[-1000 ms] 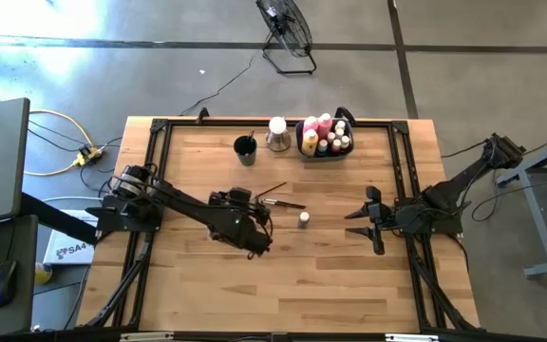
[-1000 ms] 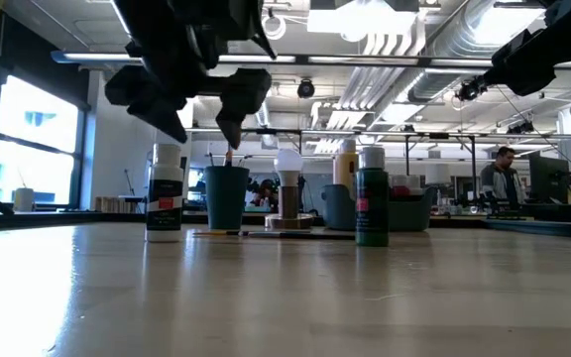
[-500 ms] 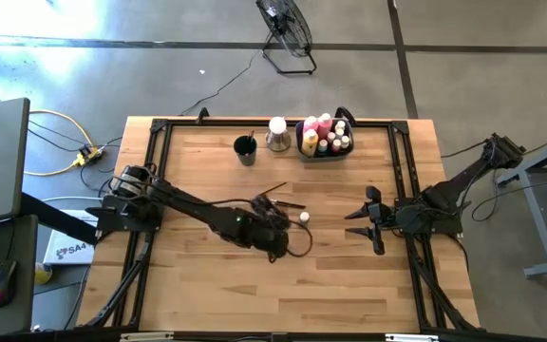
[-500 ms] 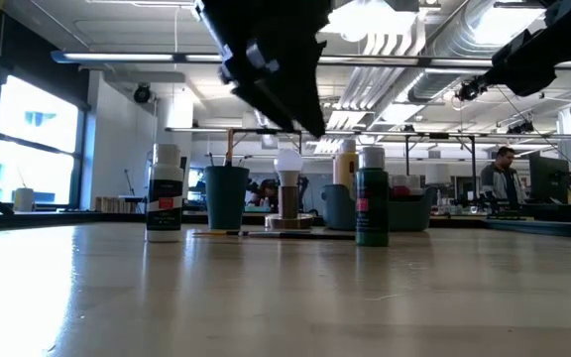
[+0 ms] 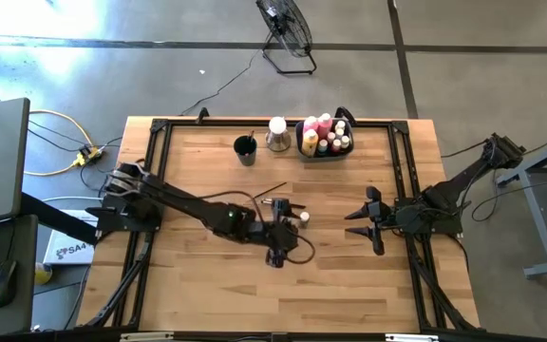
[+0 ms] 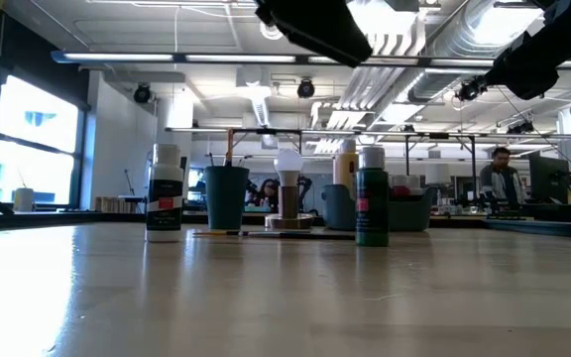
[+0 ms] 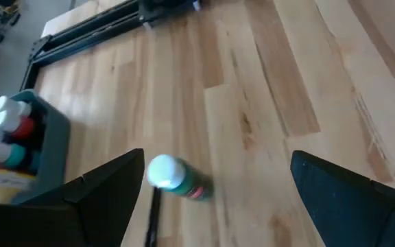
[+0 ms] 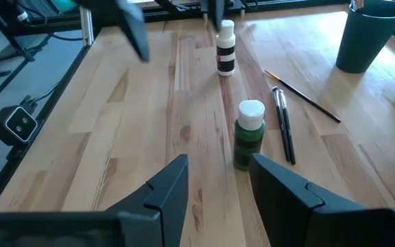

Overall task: Pick & Place Paint Supplies
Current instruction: Adjust the blue bin

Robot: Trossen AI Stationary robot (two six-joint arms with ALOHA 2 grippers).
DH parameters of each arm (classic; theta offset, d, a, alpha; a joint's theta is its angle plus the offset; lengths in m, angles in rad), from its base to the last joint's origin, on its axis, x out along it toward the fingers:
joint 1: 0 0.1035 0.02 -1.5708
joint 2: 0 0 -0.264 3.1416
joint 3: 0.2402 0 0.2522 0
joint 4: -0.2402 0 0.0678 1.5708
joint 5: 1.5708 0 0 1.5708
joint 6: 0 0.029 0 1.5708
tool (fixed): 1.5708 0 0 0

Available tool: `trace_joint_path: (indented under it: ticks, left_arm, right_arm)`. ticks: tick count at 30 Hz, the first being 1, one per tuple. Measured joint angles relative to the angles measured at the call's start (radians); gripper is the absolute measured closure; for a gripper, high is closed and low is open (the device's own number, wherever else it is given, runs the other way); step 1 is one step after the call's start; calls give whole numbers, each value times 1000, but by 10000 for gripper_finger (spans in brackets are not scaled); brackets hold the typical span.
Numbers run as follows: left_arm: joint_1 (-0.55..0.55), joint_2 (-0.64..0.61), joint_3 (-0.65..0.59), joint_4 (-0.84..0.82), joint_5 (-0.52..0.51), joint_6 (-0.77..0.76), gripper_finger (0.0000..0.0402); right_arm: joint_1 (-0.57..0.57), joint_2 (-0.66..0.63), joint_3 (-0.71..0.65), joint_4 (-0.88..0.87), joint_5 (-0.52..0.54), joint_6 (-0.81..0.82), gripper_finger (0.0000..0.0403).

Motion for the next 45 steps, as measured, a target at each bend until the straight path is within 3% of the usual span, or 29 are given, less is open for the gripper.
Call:
trace_joint_path:
  ticks: [9, 17, 21, 27, 36, 45]
  left_arm:
    - [101, -217, -227, 63, 161, 61, 41]
    - [94, -563, -515, 205, 59, 68, 41]
    - [91, -774, -666, 288, 54, 83, 41]
    - [93, -1040, -832, 275, 80, 97, 41]
    - [93, -1308, -1009, 263, 46, 136, 41]
    - [93, -1413, -1039, 176, 45, 21, 41]
  right_arm:
    - [0, 0, 0, 6, 0, -2, 255]
    - [0, 0, 0, 8, 7, -3, 255]
    - [0, 0, 0, 9, 49, -7, 255]
    - [0, 0, 0, 29, 139, -38, 255]
    - [-2, 0, 0, 92, 228, -42, 255]
    - [-2, 0, 0, 97, 231, -58, 255]
